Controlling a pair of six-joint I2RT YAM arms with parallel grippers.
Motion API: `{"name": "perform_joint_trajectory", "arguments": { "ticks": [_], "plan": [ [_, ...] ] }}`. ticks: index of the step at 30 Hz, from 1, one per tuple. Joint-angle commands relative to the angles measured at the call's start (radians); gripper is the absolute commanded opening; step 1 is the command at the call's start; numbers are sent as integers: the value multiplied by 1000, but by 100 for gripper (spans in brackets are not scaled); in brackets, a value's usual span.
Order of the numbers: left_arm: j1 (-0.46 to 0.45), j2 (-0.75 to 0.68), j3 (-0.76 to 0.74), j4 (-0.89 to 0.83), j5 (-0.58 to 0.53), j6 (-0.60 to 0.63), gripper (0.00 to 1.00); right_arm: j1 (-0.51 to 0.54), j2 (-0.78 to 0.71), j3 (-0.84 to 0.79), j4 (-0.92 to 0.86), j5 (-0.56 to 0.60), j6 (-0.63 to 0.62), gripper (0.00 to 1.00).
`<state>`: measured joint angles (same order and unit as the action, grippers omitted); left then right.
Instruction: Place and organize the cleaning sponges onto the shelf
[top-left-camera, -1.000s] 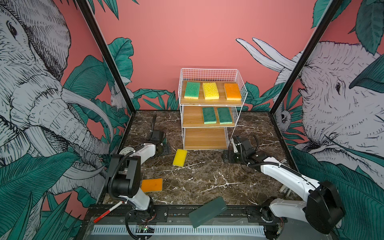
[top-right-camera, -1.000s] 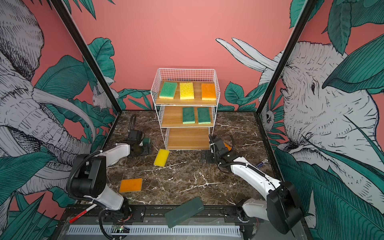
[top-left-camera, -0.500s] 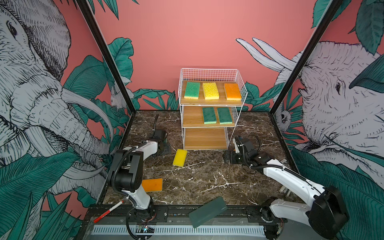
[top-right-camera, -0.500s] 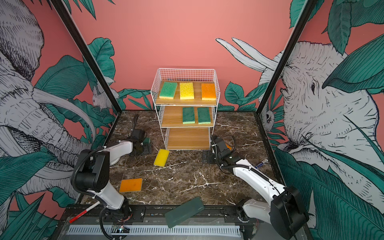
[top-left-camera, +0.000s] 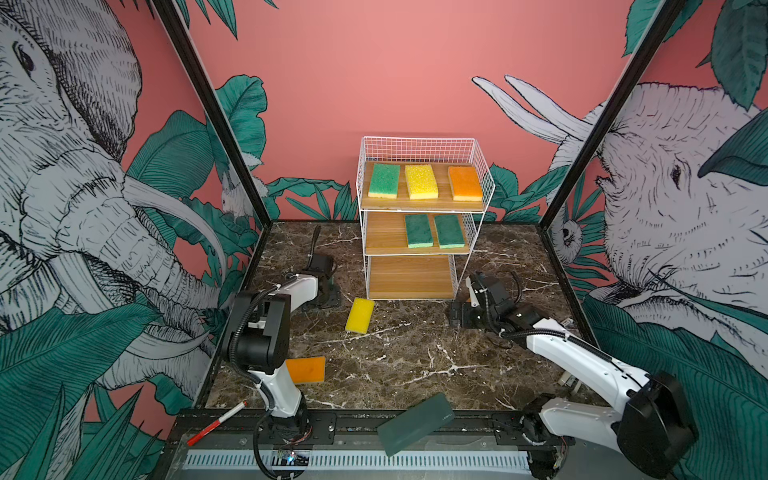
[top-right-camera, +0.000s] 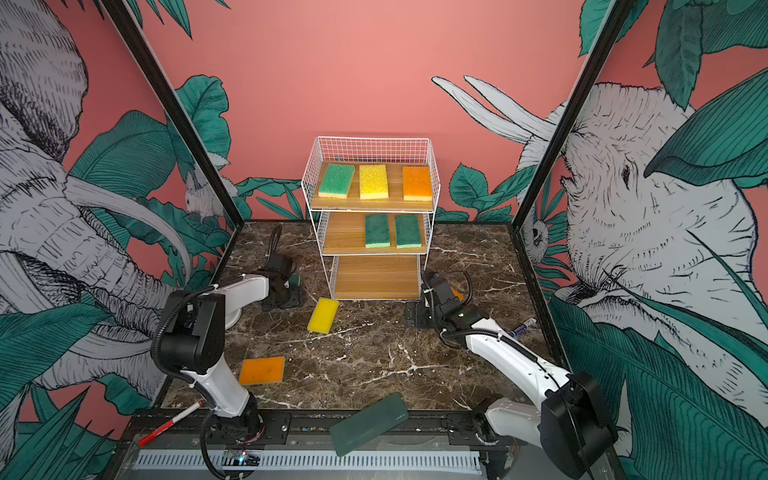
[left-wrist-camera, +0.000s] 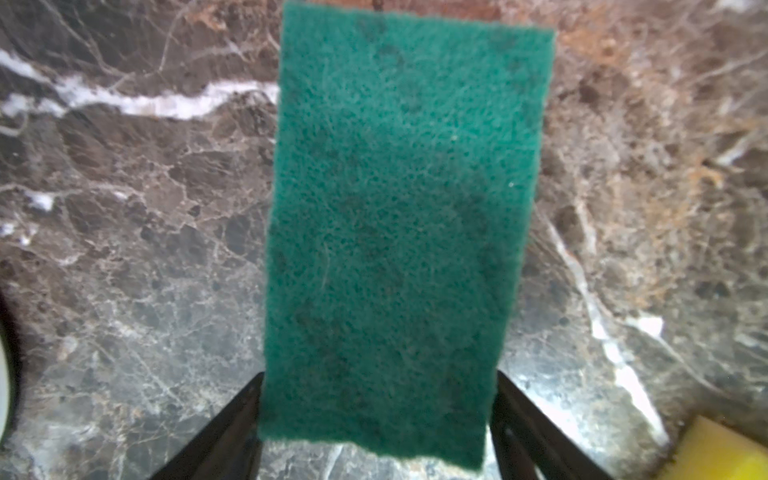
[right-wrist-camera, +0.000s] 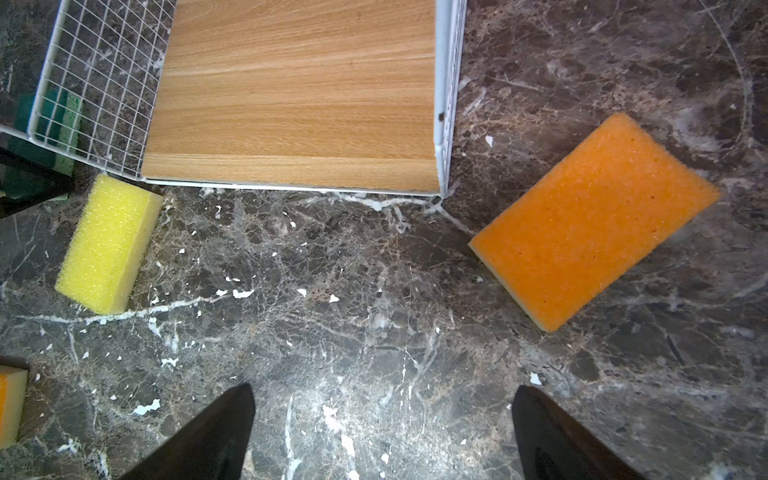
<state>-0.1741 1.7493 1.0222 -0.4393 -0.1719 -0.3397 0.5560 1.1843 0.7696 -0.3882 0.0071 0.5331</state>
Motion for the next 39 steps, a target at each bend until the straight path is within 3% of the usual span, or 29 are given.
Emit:
{"name": "perform_joint_trajectory", "arguments": {
  "ticks": [1, 7, 13, 18, 23, 29, 33, 39],
  "plan": [
    [-4, 14, 26, -62, 3, 6, 76, -3, -35, -19, -26, 25, -11, 99],
    [-4, -16, 5, -66, 1, -14, 69, -4, -64, -23, -47, 38, -15, 99],
    [-4, -169, -84, -52, 47, -27, 62, -4, -96, -21, -61, 42, -19, 99],
    [-49, -364, -100, -184, 46, -14, 61, -3, -122, -16, -81, 43, -18, 98],
    [-164, -643, -109, -362, 29, -63, 60, -4, -164, -26, -96, 70, -9, 98],
    [-297, -927, -77, -532, 15, -212, 58, -4, -200, -43, -93, 87, 1, 97],
    [-419, -962, -41, -540, -16, -264, 57, -3, -229, -47, -92, 85, 6, 97],
    [-628, -838, 25, -409, -114, -313, 58, -3, -261, -48, -93, 87, 9, 97]
  ]
}}
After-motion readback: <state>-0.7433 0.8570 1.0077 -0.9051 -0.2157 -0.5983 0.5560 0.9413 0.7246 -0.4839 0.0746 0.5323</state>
